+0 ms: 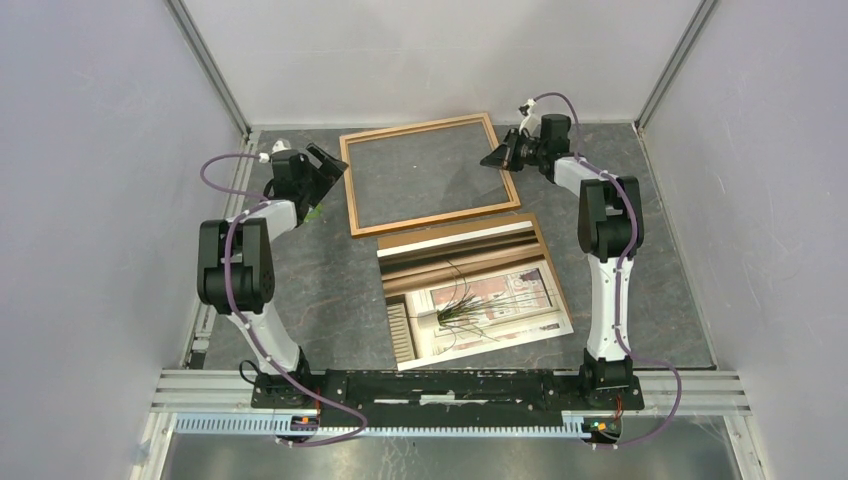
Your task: Put the photo into the frame
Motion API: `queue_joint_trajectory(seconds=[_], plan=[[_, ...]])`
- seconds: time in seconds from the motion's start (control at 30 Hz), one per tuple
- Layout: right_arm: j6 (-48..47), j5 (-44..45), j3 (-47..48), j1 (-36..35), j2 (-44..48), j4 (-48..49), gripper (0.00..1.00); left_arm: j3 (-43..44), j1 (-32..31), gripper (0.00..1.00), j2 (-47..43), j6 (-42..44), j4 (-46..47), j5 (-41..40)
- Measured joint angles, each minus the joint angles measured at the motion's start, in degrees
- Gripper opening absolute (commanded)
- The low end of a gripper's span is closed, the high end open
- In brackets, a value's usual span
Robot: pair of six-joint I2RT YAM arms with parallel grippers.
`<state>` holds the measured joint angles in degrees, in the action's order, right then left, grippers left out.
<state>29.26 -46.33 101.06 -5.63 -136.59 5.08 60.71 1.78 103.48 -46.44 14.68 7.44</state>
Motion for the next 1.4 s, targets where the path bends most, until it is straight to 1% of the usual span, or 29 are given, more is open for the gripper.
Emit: queue_joint_trajectory(seconds=[0.3, 0.53, 0.87, 1.0, 1.07, 1.2, 1.4], plan=[[1.62, 0.04, -2.54, 0.11, -0.07, 1.36, 0.0, -0.02, 0.0, 1.0, 3.56, 0.0, 3.13, 3.43], [3.06, 0.09, -2.54, -0.42, 0.15, 1.57, 0.0, -0.13, -0.28, 1.0, 6.95, -0.11, 6.32, 5.35], [3.96, 0.15, -3.69, -1.14, 1.7, 1.09, 0.0, -0.15, -0.98, 1.0, 7.43, -0.13, 7.78, 6.16], [5.68, -0.15, -3.72, -1.14, 1.99, 0.87, 0.0, -0.15, -1.6, 1.0, 7.72, -0.17, 8.24, 5.97], [7.28, -0.48, -4.22, -1.09, 2.1, 1.81, 0.0, -0.15, -1.77, 1.0, 7.8, -0.2, 8.41, 5.7], [12.81, -2.08, -6.95, -0.94, 2.62, 6.84, 0.0, -0.13, -1.92, 1.0, 8.02, -0.2, 9.01, 5.31], [18.51, -2.99, -10.08, -0.81, 3.43, 12.52, 0.0, -0.13, -2.03, 1.0, 8.04, -0.2, 9.27, 4.66]])
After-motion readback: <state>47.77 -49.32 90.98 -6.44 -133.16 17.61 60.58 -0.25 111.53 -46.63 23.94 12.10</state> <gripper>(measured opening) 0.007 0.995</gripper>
